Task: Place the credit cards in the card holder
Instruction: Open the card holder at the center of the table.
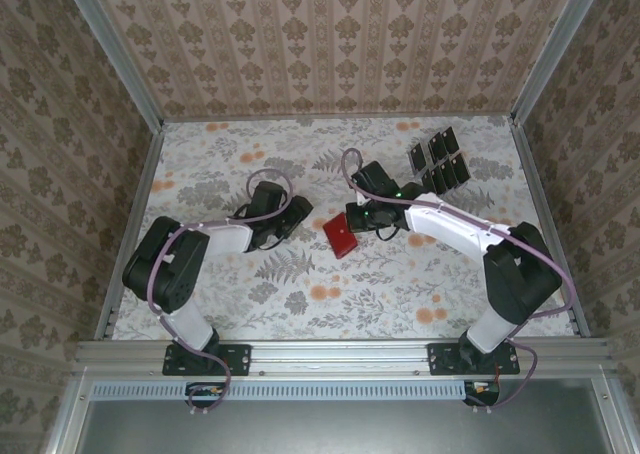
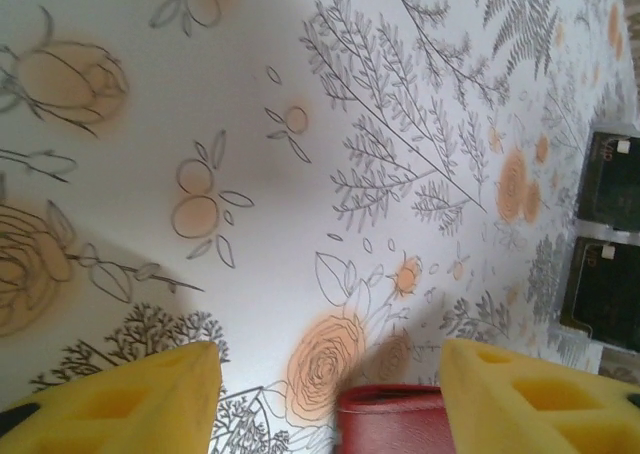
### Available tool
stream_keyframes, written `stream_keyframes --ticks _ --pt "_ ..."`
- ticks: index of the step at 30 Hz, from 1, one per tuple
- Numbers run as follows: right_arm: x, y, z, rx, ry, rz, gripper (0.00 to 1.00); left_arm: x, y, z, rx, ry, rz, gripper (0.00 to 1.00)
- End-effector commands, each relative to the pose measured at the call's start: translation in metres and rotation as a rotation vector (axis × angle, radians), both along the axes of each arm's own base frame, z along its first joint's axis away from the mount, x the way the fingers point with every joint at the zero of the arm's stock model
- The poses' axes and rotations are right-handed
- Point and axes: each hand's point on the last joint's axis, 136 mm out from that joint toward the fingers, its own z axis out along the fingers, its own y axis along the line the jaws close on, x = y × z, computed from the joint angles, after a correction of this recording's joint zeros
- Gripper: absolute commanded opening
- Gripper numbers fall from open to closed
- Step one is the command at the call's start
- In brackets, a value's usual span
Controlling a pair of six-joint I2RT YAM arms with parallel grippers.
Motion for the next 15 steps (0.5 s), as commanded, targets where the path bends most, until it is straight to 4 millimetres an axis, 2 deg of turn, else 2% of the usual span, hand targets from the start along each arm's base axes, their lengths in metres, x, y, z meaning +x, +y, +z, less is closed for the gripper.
stream_keyframes --ticks 1,5,9,15 --pt "-0.004 0.01 0.023 0.099 -0.013 0.001 0.0 -0.001 -0.003 0.018 0.041 -0.039 -0.076 0.64" --pt "-0.006 0.014 0.032 0.136 -0.015 0.006 0.0 -0.005 -0.009 0.027 0.034 -0.051 -0.11 0.67" --pt "-0.009 0.018 0.039 0.17 -0.017 0.006 0.0 -0.01 -0.023 0.033 0.015 -0.059 -0.143 0.68" --pt "-0.011 0.015 0.034 0.157 -0.009 0.0 0.0 -0.017 -0.037 0.031 0.006 -0.053 -0.166 0.67"
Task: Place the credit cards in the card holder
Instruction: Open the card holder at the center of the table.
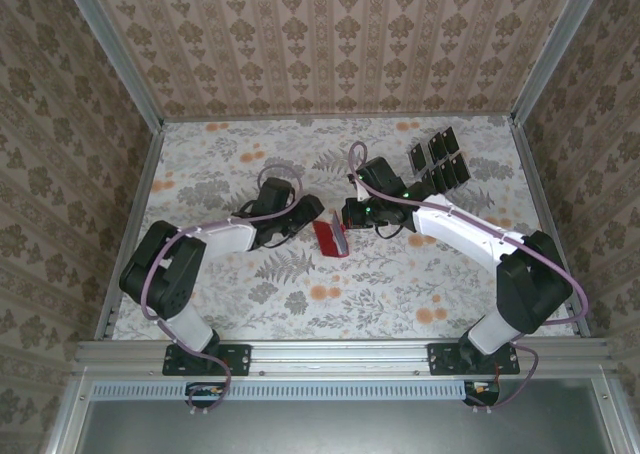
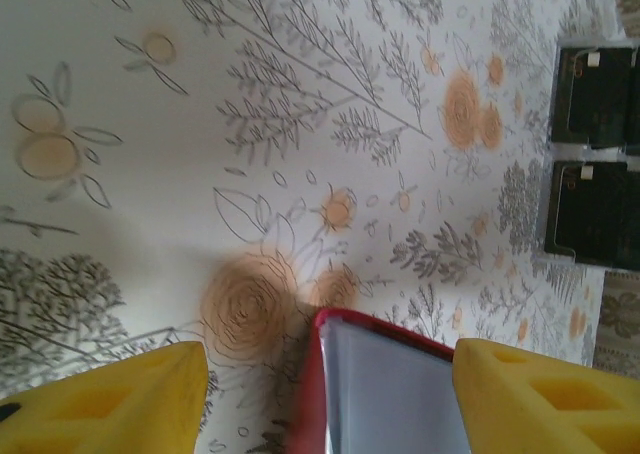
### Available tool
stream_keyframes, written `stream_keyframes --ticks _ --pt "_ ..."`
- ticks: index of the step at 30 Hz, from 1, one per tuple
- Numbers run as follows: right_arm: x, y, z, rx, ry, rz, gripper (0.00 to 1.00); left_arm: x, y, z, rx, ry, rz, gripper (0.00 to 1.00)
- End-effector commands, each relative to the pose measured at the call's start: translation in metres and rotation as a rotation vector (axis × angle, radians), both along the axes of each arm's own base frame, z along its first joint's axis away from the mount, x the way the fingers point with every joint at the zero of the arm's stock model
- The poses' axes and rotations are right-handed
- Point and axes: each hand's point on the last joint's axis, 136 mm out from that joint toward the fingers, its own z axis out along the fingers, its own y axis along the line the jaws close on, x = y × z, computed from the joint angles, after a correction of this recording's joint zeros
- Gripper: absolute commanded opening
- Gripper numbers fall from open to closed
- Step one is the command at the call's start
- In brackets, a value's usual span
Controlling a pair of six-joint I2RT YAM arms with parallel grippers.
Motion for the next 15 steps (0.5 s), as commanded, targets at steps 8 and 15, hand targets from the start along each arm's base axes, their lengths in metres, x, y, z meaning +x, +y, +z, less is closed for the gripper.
stream_keyframes --ticks 8,15 --pt "-0.005 -0.027 -0.033 -0.045 0.033 -0.07 0.0 -0.018 0.005 -0.016 0.022 0.042 0.028 0.57" --pt "-0.009 -0.053 -0.065 -0.072 0.087 -0.133 0.0 -0.021 0.01 -0.025 0.052 0.052 0.023 0.53"
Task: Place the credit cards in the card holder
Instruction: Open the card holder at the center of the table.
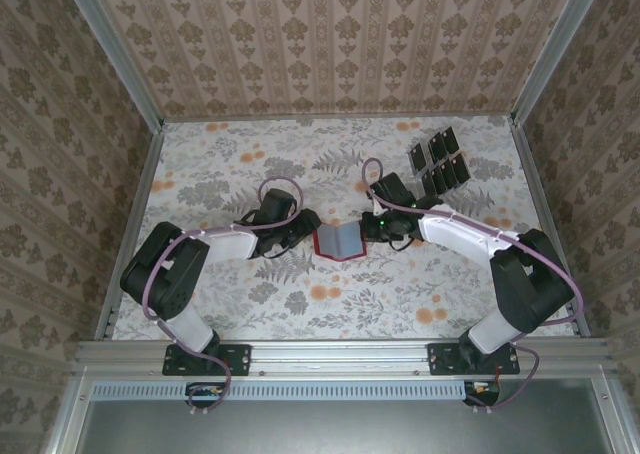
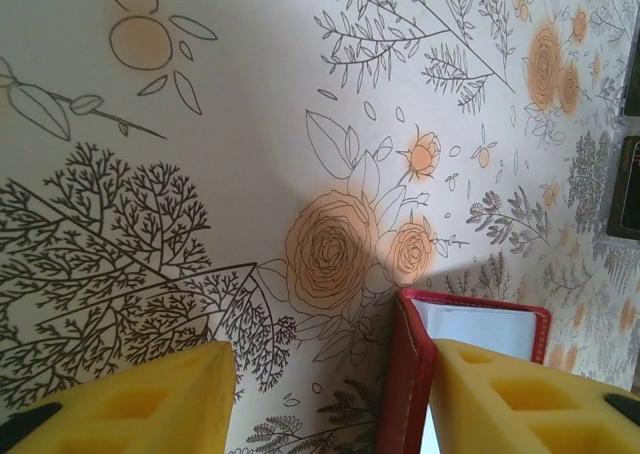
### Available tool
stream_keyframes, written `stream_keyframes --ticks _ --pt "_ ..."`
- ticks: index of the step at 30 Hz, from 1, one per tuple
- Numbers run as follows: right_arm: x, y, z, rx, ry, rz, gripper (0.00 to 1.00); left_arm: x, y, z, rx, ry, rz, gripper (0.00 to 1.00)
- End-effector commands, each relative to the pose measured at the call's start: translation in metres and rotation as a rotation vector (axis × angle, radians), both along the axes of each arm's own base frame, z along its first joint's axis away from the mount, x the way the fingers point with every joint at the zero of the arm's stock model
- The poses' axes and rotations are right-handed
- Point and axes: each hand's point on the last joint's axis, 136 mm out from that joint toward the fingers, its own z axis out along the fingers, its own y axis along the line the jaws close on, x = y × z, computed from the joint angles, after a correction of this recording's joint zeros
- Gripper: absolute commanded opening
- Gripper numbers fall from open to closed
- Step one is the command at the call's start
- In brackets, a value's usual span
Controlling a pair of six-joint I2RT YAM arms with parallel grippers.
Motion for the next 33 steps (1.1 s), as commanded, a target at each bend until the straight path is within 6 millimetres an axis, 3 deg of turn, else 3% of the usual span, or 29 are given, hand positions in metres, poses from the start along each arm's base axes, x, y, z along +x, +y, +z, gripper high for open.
stream_keyframes --ticks 1,5,9,12,17,20,21,25,27,33 --pt "0.004 -0.007 -0.002 0.005 -0.019 -0.038 0.0 0.0 0.002 0.001 0.013 -0.006 0.006 0.52" --pt "0.001 -0.013 -0.013 -0.013 -0.001 -0.052 0.01 0.001 0.001 -0.002 0.018 -0.001 0.001 0.5" --pt "-0.001 -0.028 -0.026 -0.043 0.026 -0.091 0.37 0.0 0.004 -0.004 0.03 -0.001 -0.001 0.5" --pt "-0.003 -0.038 -0.029 -0.044 0.033 -0.122 0.48 0.001 0.007 -0.005 0.037 -0.004 -0.002 0.51" --pt "-0.006 -0.038 -0.003 0.014 -0.007 -0.137 0.5 0.002 0.01 -0.005 0.047 -0.01 -0.011 0.51" --pt "-0.009 -0.029 0.017 0.072 -0.036 -0.124 0.49 0.005 0.012 -0.003 0.048 -0.015 -0.018 0.51" --pt "-0.009 -0.025 0.033 0.1 -0.071 -0.115 0.49 0.005 0.012 -0.003 0.05 -0.019 -0.02 0.52" --pt "-0.01 -0.004 0.05 0.148 -0.088 -0.068 0.48 0.009 0.011 0.003 0.041 -0.032 -0.032 0.54" --pt "-0.008 0.007 0.053 0.166 -0.09 -0.047 0.47 0.011 0.009 0.008 0.039 -0.043 -0.041 0.56" --pt "-0.002 0.035 0.026 0.177 -0.031 0.0 0.41 0.011 0.01 0.02 0.055 -0.069 -0.063 0.64"
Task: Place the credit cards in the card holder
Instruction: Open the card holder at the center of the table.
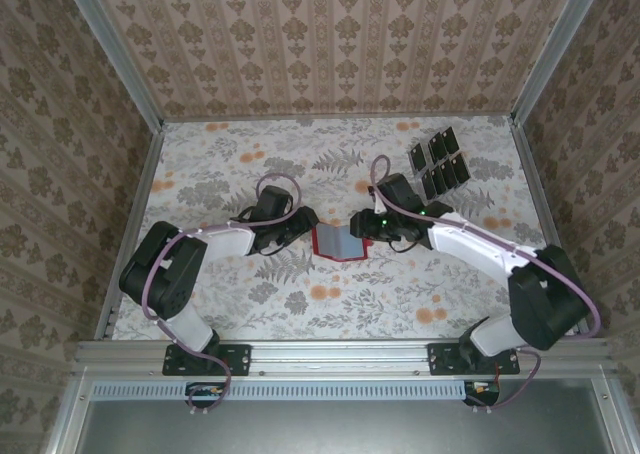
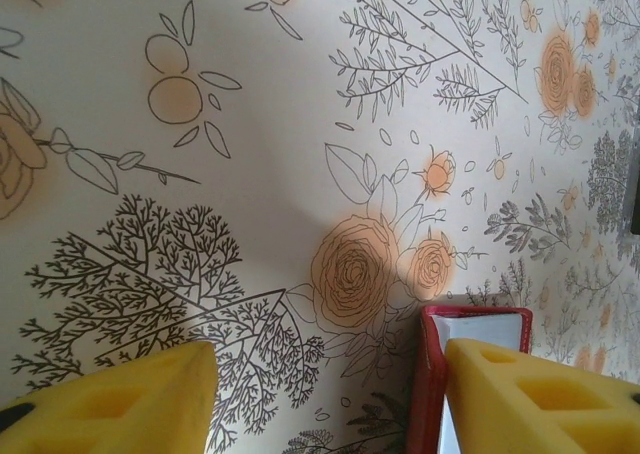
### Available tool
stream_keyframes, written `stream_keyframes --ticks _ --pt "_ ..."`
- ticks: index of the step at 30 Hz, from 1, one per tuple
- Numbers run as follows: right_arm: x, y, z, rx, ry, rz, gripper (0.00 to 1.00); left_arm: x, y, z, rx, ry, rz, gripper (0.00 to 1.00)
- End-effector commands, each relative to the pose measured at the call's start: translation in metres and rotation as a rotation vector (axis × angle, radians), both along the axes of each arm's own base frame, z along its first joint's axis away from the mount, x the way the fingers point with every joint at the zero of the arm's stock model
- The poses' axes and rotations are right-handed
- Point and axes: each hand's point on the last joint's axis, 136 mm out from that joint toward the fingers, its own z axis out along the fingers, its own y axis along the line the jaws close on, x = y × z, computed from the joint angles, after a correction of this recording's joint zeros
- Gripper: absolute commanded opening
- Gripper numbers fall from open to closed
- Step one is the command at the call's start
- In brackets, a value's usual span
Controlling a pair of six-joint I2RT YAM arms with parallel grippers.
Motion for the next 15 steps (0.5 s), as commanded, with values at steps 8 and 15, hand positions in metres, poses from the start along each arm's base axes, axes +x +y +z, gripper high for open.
stream_keyframes --ticks 8,15 --pt "0.005 0.018 -0.042 0.011 0.08 0.014 0.37 -0.002 0.008 0.015 0.019 -0.031 -0.021 0.65" --pt "0.005 0.013 -0.062 -0.02 0.113 0.0 0.38 -0.007 0.012 0.005 0.022 -0.011 -0.011 0.64"
